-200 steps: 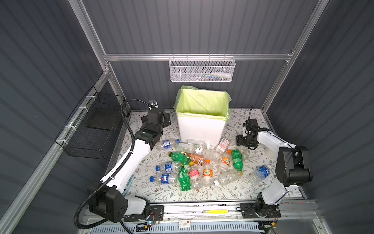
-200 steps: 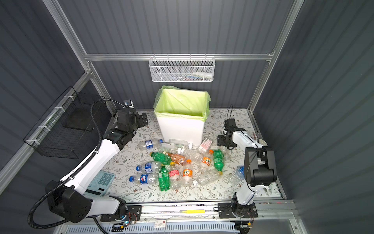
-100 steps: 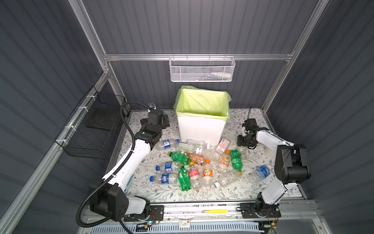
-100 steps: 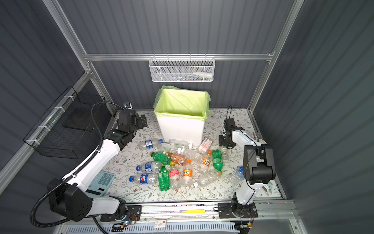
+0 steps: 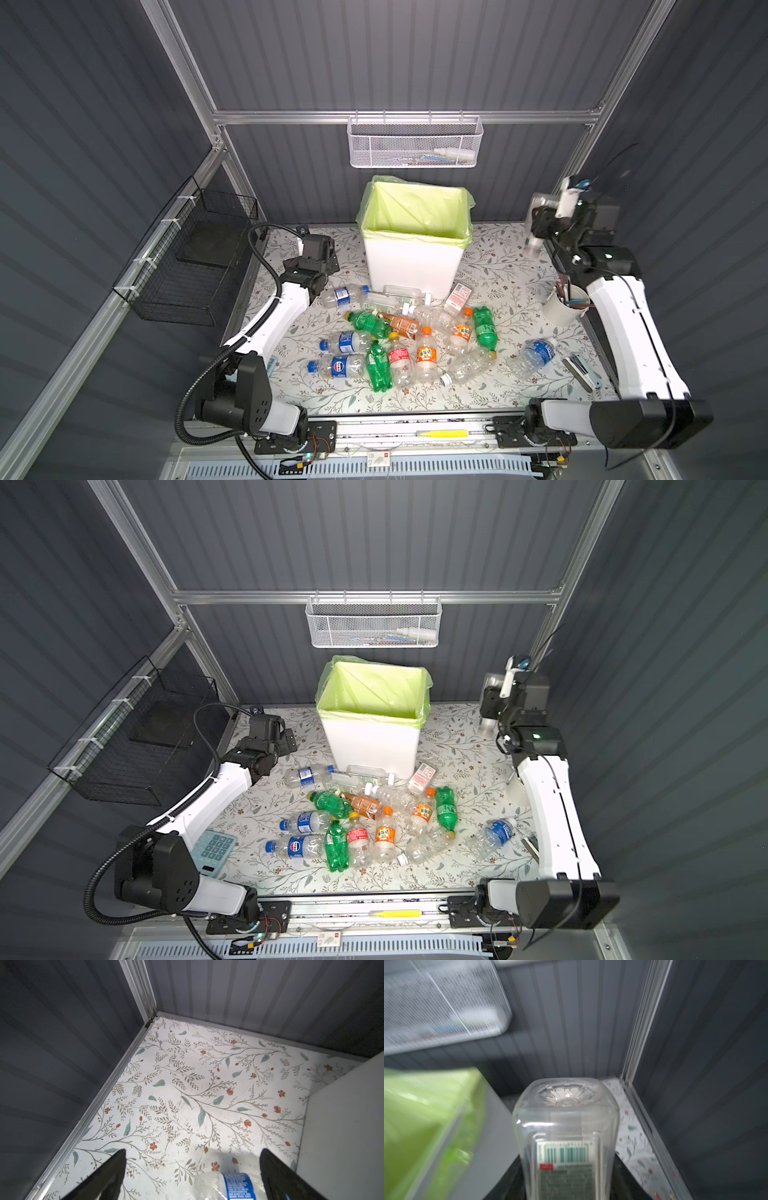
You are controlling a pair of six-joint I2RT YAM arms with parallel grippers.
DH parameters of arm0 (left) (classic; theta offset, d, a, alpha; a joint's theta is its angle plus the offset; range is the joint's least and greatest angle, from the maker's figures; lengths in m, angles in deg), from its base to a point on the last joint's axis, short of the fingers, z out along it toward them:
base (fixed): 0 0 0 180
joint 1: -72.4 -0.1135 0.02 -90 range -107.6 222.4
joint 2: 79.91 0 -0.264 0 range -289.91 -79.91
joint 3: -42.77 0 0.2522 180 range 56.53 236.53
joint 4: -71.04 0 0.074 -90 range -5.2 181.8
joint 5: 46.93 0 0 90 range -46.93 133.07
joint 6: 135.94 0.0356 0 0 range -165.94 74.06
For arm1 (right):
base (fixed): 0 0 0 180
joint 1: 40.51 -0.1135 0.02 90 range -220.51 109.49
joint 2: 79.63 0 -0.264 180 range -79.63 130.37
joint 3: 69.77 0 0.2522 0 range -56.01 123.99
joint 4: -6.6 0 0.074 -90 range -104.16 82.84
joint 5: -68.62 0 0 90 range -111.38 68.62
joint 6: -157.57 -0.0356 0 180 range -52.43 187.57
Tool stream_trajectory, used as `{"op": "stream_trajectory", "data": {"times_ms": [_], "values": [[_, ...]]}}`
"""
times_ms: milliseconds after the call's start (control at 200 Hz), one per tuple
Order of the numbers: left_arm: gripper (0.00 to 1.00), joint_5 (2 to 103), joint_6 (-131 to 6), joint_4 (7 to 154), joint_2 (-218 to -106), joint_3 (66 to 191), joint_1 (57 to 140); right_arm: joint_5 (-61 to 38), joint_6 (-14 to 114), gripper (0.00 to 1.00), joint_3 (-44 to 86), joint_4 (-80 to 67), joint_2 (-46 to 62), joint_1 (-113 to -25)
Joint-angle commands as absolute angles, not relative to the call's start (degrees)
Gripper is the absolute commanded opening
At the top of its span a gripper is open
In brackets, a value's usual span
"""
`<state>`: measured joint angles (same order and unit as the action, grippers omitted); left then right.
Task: Throw the plastic bottles in the bin
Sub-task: 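Lift the clear bottle with the right gripper and release it over the bin, then grasp the clear blue-capped water bottle with the left gripper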
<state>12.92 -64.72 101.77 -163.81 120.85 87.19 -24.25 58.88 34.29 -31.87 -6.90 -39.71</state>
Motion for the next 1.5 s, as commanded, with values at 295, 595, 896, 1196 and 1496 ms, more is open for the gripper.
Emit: {"op": "stream_trajectory", "data": {"times_ms": [295, 595, 896, 1196, 1496], "values": [[1.0, 17.13, -67.3, 105.06, -165.84, 118.67, 86.82, -13.98, 48.06, 0.5, 51.31, -20.89, 6.29, -51.53], [1.0, 17.18, -69.53, 108.29, -164.12, 118.33, 86.77, -20.73, 57.68, 0.99, 65.65, -35.16, 16.16, -58.96], [1.0, 22.37, -67.69, 107.58, -160.31, 117.09, 86.98, -27.63, 60.63, 0.99, 50.97, -25.47, 2.68, -58.72], [1.0, 21.34, -40.9, 114.9, -170.21, 121.68, 92.46, -27.0, 51.73, 0.99, 27.16, -26.13, -7.95, -50.81], [1.0, 24.73, -26.78, 112.18, -173.32, 120.52, 93.59, -24.81, 45.7, 0.99, 9.87, -28.72, -17.37, -42.5]]}}
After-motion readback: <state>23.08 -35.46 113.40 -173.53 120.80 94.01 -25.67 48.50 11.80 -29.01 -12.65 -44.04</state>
